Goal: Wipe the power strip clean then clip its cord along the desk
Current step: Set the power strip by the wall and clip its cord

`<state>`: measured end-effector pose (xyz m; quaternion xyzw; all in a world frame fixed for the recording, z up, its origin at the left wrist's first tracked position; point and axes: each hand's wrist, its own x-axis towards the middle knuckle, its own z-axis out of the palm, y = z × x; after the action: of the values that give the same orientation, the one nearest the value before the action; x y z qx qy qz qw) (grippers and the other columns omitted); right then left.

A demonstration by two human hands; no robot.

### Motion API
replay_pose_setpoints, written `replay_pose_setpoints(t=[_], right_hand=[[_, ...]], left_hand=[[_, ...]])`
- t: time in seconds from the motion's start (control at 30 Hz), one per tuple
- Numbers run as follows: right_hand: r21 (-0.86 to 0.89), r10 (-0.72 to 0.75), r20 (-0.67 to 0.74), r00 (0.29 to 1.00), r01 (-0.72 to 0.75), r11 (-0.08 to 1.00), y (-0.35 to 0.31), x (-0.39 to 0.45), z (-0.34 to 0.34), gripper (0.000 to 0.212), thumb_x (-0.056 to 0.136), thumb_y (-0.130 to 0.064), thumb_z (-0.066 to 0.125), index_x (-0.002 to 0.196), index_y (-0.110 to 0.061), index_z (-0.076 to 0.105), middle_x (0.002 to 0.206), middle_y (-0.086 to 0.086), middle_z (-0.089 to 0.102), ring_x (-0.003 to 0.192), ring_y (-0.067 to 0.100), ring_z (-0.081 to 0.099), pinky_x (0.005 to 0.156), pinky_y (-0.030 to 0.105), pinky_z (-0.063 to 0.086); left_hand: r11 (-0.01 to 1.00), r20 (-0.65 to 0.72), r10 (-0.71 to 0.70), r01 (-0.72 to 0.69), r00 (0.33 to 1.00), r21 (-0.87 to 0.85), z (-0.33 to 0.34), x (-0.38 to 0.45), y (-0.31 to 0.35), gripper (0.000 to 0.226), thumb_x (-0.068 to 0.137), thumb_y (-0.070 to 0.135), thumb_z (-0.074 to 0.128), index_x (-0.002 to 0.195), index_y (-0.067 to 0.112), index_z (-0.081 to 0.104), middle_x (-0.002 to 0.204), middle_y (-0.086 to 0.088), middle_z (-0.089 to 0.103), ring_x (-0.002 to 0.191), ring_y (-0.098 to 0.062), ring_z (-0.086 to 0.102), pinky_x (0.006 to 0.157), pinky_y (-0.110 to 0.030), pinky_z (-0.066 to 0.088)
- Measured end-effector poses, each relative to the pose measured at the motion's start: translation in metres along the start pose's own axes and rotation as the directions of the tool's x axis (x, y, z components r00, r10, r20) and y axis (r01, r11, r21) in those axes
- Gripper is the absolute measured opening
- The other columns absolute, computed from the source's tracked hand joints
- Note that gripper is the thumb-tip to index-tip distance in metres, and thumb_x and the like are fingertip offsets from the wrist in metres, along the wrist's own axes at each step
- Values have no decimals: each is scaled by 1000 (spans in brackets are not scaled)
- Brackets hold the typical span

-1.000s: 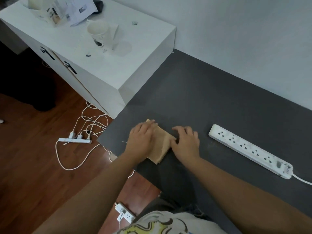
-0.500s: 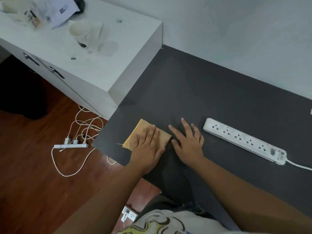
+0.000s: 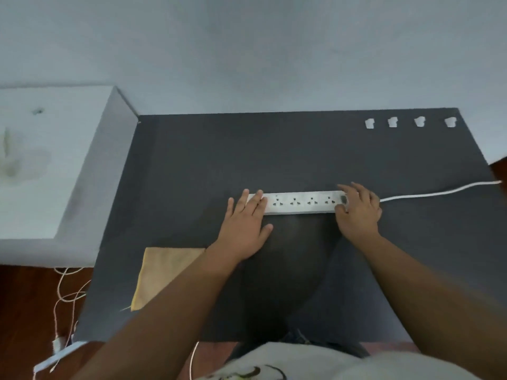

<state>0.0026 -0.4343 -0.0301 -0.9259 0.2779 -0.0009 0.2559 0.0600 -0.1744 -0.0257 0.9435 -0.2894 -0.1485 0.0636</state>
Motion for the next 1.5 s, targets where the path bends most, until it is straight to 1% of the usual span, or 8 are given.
replay_pose_setpoints(t=[0.27, 0.53, 0.73, 0.83, 0.97, 1.07, 1.23, 1.5], right_hand=[[-106, 83, -10, 996, -84, 991, 70, 29, -38, 45, 85, -15, 50, 129, -25, 50, 134, 8, 51, 128, 36, 31, 105, 51, 27], [-361, -97, 154, 983, 147, 921, 111, 60, -60, 17, 90, -41, 55, 103, -34, 63, 123, -3, 52, 123, 28, 32, 100, 46, 26], [-209, -235, 267, 935, 294, 933, 101, 99, -83, 12, 95, -33, 48, 98, -25, 56, 103, -2, 66, 101, 23, 57, 89, 37, 34], [-83, -273, 223, 936, 298, 951, 86, 127, -96, 12, 95, -30, 51, 99, -21, 57, 98, 2, 65, 89, 25, 58, 72, 34, 43], [-19, -278, 107, 955, 281, 959, 67, 171, -106, 16, 94, -28, 54, 104, -22, 64, 91, 3, 69, 83, 25, 60, 73, 35, 49], [-12, -232, 71, 970, 233, 972, 58, 201, -102, 16, 92, -27, 55, 103, -23, 66, 88, 4, 70, 82, 26, 62, 73, 35, 50], [-4, -120, 77, 990, 121, 993, 53, 243, -82, 18, 92, -29, 54, 104, -24, 66, 87, 7, 70, 85, 30, 62, 76, 39, 52], [15, -107, 96, 990, 106, 994, 51, 284, -57, 15, 92, -29, 55, 103, -27, 65, 92, 8, 71, 99, 30, 58, 80, 37, 50]], left_hand=[[995, 35, 47, -49, 998, 83, 0, 40, 5, 64, 97, 36, 42, 152, 23, 12, 160, 0, 16, 149, -25, 2, 118, -46, 0], [994, -16, 93, -92, 996, 65, -10, 48, -1, 64, 92, 34, 55, 149, 25, 26, 144, 0, 40, 145, -26, 18, 120, -43, 6], [996, -127, 84, -85, 988, 1, -34, 73, -12, 61, 94, 30, 56, 149, 23, 29, 145, -2, 38, 137, -30, 25, 118, -40, 21], [994, -172, 53, -69, 984, -89, -52, 105, -16, 60, 93, 24, 59, 147, 23, 34, 143, -4, 40, 133, -30, 30, 115, -41, 25], [957, -103, -1, -29, 995, -288, -76, 157, -24, 63, 84, 21, 70, 141, 25, 45, 138, -2, 48, 127, -25, 42, 113, -35, 28], [930, -87, -49, 14, 995, -366, -86, 194, -30, 65, 77, 18, 77, 137, 24, 51, 134, -2, 53, 123, -21, 48, 108, -24, 29], [913, -97, -99, 51, 990, -405, -86, 244, -43, 65, 77, 20, 78, 137, 21, 52, 137, -3, 53, 127, -20, 47, 112, -30, 30], [912, -177, -133, 51, 975, -406, -60, 274, -58, 61, 80, 20, 75, 137, 20, 52, 136, -1, 50, 127, -21, 43, 110, -25, 28]])
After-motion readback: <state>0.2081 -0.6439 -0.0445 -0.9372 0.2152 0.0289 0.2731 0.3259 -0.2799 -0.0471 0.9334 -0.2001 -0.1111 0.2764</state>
